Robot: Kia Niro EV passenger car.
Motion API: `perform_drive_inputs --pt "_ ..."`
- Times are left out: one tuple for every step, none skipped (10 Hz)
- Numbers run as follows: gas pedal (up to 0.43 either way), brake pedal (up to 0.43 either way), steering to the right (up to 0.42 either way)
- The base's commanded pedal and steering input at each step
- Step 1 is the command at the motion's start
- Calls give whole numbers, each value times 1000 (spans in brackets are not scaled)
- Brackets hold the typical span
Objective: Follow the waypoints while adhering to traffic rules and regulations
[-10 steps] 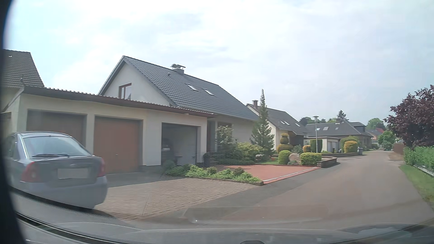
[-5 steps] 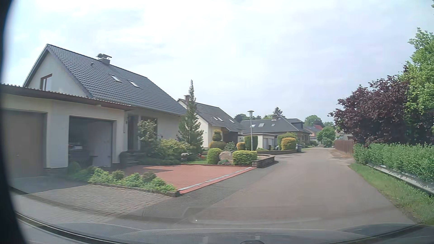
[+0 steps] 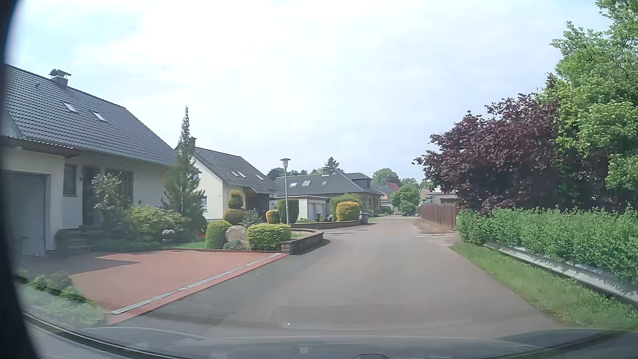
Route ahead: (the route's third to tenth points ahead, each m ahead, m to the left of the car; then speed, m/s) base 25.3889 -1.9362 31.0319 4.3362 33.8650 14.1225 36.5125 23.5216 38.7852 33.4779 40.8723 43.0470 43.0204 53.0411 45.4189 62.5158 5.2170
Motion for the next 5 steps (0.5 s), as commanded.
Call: perform_drive_inputs --pt "220 0 198" --pt "220 0 167" --pt "220 0 138" --pt "220 0 119" --pt "220 0 104"
